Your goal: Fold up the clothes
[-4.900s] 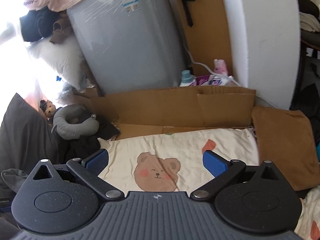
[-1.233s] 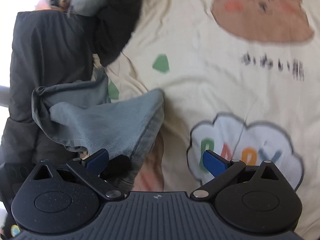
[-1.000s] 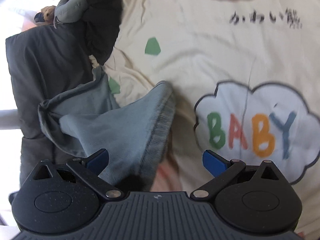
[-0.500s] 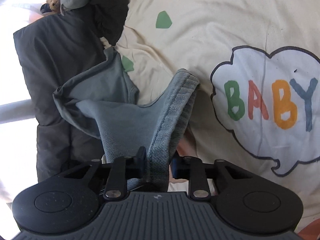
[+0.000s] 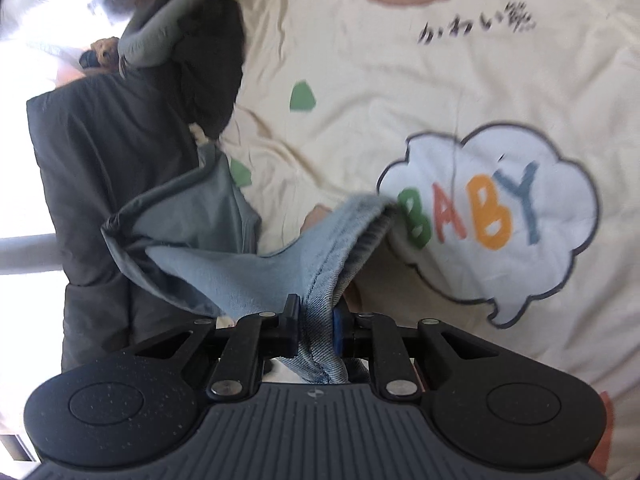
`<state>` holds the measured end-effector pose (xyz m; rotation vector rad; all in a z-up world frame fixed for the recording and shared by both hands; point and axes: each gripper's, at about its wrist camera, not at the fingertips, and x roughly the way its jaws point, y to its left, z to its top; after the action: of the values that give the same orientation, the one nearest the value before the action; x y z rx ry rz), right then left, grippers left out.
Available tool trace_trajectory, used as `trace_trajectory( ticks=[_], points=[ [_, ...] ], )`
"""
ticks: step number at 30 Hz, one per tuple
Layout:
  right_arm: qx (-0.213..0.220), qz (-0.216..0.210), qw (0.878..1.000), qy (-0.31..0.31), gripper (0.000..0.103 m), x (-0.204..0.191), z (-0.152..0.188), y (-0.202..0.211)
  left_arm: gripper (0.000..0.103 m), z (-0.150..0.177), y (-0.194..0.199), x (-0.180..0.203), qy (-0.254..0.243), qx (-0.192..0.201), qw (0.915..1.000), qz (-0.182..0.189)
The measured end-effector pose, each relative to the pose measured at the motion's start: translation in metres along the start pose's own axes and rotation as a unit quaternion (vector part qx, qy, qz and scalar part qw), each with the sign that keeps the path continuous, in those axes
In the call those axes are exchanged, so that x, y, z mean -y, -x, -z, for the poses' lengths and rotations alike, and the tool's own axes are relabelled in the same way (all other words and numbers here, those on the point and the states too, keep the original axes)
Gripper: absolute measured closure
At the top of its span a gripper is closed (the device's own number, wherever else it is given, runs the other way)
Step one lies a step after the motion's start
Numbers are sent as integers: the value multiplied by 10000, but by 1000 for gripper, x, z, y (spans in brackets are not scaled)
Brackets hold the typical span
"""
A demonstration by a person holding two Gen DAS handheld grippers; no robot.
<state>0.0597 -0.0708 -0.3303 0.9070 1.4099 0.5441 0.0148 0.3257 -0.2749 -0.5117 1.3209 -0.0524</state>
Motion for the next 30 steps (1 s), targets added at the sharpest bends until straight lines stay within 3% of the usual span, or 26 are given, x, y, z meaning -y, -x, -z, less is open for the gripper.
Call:
trace_trajectory(
  ticks=[2,4,8,11,18,27,30],
  points=[
    [95,46,9999,-35,89,2,0,11,46,-10,18,-25,720,373,9966,-117],
    [191,89,9997,-103,89,3,0,23,46,-16,33,-51,1487,774,9858,-86],
    [384,186,9990,-153,89,0,2,43,46,-29,56,-73,2158,1313,9675,-147],
    [497,279,9982,-194,89,-2,5,53,46,-44,68,-70,2256,1527,9621,-91],
    [788,479,9952,-319,90,1,17,88,40,-68,80,-40,2023,1770,9628,282],
    [970,813,9912,-378,91,-8,42,122,36,-70,68,-19,1798,1644,9692,347],
    [1016,890,9900,-412,91,-7,52,134,41,-70,60,-12,1729,1572,9715,392]
  ],
)
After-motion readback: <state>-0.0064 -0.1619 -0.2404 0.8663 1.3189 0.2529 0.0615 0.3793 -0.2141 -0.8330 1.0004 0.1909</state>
